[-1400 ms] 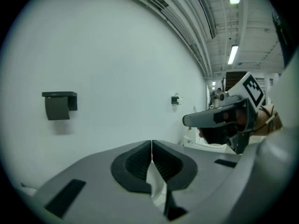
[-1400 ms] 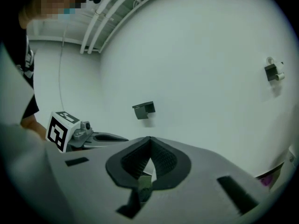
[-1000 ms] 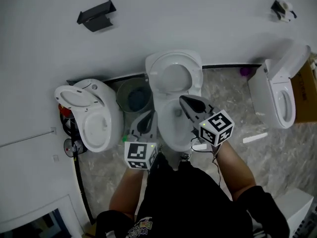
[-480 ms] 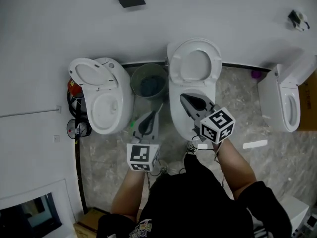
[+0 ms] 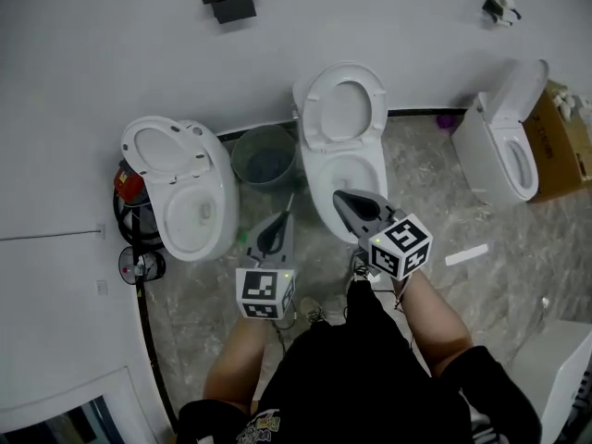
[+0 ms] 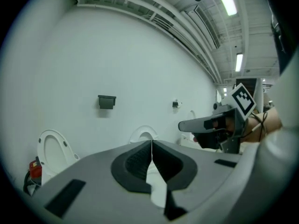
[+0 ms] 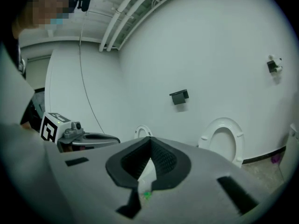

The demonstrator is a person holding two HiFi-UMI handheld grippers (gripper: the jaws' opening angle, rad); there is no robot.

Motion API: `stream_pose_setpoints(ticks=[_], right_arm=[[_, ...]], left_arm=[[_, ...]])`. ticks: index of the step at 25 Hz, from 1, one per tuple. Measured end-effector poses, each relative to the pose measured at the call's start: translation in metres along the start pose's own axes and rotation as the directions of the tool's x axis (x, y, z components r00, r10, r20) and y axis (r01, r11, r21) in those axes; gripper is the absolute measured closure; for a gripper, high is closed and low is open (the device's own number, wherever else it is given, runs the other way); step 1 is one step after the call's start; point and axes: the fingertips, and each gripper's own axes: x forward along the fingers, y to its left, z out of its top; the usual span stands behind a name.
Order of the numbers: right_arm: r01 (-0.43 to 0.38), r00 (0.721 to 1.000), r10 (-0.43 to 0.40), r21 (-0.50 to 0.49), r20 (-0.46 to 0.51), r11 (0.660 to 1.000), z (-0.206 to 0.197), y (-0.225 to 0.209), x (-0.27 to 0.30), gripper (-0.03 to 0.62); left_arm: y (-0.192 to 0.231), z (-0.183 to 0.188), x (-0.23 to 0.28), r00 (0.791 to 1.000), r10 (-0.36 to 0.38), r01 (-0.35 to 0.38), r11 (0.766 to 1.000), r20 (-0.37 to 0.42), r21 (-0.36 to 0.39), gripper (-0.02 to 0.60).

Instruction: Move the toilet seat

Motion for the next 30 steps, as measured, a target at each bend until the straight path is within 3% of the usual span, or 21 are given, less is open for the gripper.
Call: stream_pose_setpoints(ticks=[8,11,19,30], right_arm=[[0.117,0.993,-0.117,-0.038,-0.007,0.992,-0.013,0.007,-0.072,0.589],[0.126,0.992,-0.128,-0.063,-0.014,0.990,-0.011,-0.003,-0.102,0.589],[0.080,0.997,-0.081,-0.072,-0.010,0.994,-0.016,-0.033,-0.188,0.589],[-0.031,0.999,0.031,-0.022,0.018,0.999,-0.050,-0.039,-0.254,0.589]], left_arm=[[-0.059,-0.007,-0.011,0.993,-0.116,0.116,0.993,0.024,-0.024,0.574],[-0.087,-0.002,-0.005,0.992,-0.122,0.124,0.992,0.043,-0.032,0.574],[-0.162,-0.004,-0.005,0.998,-0.043,0.045,0.997,0.038,-0.061,0.574],[-0.247,-0.033,-0.037,0.999,0.046,-0.047,0.999,-0.022,-0.022,0.574]])
